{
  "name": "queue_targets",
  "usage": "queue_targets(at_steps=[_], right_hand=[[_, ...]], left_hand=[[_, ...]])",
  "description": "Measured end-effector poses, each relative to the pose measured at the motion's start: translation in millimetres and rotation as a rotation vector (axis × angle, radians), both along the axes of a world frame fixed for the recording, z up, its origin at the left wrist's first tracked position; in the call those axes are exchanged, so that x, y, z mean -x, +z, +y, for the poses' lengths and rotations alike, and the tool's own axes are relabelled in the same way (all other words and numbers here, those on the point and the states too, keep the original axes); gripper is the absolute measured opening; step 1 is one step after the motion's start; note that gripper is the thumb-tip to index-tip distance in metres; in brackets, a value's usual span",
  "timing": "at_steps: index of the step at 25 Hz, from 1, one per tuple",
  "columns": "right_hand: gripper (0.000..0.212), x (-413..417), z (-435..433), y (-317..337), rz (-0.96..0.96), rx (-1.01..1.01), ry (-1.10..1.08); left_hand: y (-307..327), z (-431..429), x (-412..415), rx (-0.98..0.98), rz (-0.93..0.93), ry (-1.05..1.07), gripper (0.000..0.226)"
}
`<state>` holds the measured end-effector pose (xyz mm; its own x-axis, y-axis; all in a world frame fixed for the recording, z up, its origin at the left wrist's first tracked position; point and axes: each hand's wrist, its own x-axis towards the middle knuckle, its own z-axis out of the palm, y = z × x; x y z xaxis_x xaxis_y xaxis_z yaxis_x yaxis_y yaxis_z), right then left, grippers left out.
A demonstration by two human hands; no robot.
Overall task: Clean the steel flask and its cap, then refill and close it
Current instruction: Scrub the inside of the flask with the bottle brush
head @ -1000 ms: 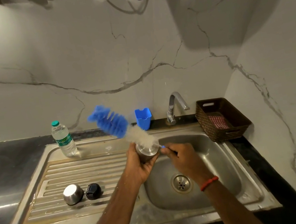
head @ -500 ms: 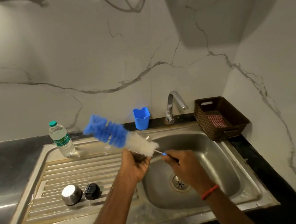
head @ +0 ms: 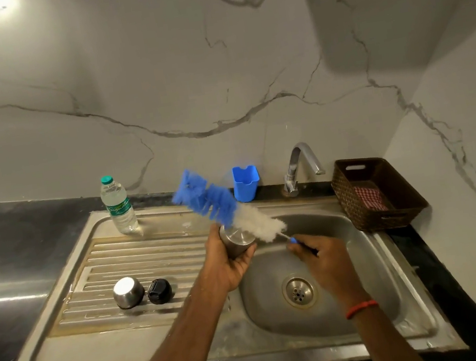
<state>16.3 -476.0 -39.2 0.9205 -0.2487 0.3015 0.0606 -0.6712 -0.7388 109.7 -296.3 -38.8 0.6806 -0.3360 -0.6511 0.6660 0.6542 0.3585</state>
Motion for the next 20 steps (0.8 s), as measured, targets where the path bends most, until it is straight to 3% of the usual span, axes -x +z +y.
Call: queue_targets(at_steps=[2,5,7,12,17,20], right_hand=[[0.025,-15,9,7,-0.118,0.093,-0.031],[0.024,-15,34,8,-0.185,0.175,0.095],[0.023,-1,23,3,-0.120,0.084,0.147],[0.003,-4,-21,9,-0.052,-0.079,-0.037],[0.019,-12,0,20,-0.135,-0.264,-0.006],[0.010,-16,14,15,-0.144,0.000,0.066]], left_hand=[[0,-6,-1,-0.066,-0.003,-0.027,0.061],[1,-9,0,-0.010,0.008,-0.019,0.059],[1,-1,-3,0.047,0.002,0.007,0.057],[8,8,-9,-0.023,0.020,-0.023,0.061],[4,3,-16,-0.059,0.010,-0.019,0.067],[4,1,-16,-0.052,-0.027,-0.023,0.066]])
